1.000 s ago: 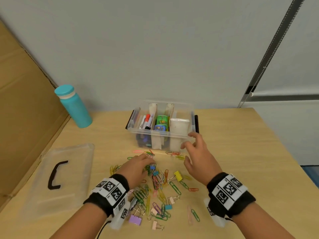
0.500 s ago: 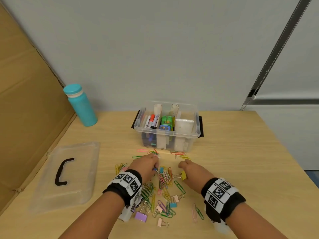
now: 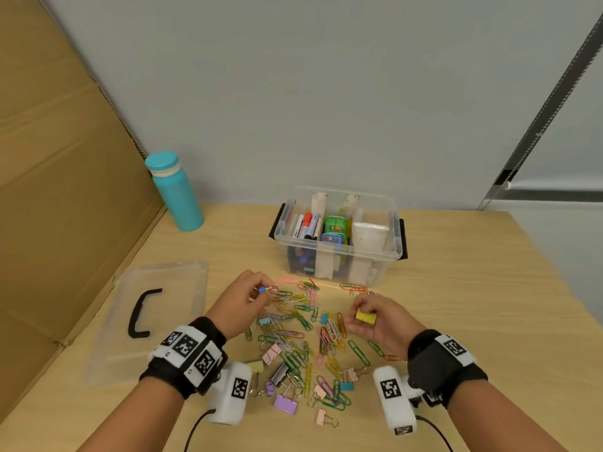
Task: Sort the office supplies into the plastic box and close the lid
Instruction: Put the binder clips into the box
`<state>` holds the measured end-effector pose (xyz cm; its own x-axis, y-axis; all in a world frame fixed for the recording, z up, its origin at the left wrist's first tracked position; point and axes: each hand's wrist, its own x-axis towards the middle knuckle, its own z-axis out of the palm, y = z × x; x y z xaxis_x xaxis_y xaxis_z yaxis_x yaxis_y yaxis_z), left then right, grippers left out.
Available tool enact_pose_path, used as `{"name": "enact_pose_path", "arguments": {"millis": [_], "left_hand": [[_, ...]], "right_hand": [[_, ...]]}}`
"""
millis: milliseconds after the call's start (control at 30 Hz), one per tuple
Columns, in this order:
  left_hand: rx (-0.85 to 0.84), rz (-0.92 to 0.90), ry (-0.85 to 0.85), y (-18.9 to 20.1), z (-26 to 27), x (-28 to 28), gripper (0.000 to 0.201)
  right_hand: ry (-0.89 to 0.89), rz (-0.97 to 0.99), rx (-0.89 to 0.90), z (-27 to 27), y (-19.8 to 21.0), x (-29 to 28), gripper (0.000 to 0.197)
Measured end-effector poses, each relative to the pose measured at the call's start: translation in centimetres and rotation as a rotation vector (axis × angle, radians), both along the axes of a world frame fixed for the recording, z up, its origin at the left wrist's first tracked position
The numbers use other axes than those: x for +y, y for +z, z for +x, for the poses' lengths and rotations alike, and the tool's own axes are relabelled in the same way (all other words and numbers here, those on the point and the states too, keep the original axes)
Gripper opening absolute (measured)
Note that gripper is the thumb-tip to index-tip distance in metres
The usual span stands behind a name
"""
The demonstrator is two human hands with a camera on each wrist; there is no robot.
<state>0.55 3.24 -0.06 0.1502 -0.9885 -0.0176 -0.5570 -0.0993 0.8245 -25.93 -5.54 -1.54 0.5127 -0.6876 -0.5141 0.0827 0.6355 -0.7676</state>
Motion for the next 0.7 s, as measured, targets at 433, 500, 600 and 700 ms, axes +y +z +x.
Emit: {"name": "enact_pose_path", "arguments": {"millis": [433,500,600,700], "left_hand": [[-0.397,0.255,-0.214,-1.4,-1.1,3.5,0.026],[-0.471,0.293,-0.248,-1.7,-1.1,3.4,0.032],[-0.517,0.295,-0.281,-2.4,-1.0,3.3,0.023],[-0.443,0.275,-0.275,-2.9,-0.8,3.3,0.011]], "right_hand": [[0.67,-1.108,1.078,5.7,-2.5,-0.7,0.023],[0.655,-1.131,1.079,5.7,-2.5,-0.5,0.023],[0.536,-1.119,0.997,5.0,-2.4,-0.3,0.015],[0.42,-1.078,0.881,4.1,-1.3,0.3,0.009]]}}
